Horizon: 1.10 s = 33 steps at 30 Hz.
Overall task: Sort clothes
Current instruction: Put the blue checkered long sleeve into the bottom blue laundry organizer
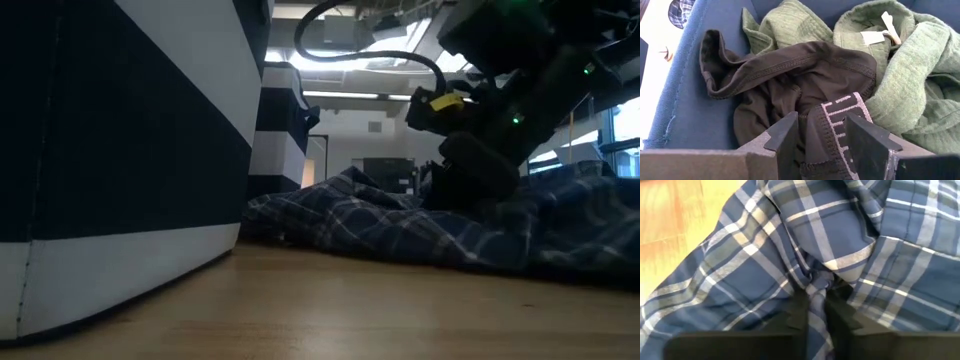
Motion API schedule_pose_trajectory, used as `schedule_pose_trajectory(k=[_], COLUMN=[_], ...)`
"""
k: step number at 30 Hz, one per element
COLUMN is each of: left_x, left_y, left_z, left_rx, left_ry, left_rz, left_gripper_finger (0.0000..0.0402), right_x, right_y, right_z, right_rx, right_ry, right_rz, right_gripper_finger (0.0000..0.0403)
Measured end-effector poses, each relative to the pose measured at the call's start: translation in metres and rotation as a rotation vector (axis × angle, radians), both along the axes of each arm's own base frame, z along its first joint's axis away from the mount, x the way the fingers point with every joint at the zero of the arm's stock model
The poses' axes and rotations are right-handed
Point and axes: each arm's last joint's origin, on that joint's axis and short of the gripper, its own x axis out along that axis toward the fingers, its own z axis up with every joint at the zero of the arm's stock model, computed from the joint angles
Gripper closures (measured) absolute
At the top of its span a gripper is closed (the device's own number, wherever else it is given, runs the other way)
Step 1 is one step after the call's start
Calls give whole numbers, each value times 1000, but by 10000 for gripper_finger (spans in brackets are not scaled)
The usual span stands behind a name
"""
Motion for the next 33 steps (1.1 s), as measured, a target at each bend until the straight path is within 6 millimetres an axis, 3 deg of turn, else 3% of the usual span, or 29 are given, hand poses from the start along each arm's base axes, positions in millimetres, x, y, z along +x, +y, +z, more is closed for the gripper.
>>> schedule_pose_trajectory(k=[3,8,16,23,26,33], left_x=[0,0,0,0,0,0], left_y=[0,0,0,0,0,0], left_z=[0,0,0,0,0,0], left_rx=[-3,-3,-2,-4,-5,-3], left_ry=[0,0,1,1,2,2], left_rz=[3,2,2,4,6,4], left_gripper_finger=[249,249,249,249,249,249], right_x=[0,2,3,1,1,1], right_y=[3,13,27,22,19,18], right_z=[3,34,134,214,241,280], right_rx=[-26,-99,-280,-419,-479,-572], right_ry=[2,-24,-143,-173,-216,-279], right_rz=[45,117,128,55,9,-18], right_gripper_finger=[386,368,386,388,388,388])
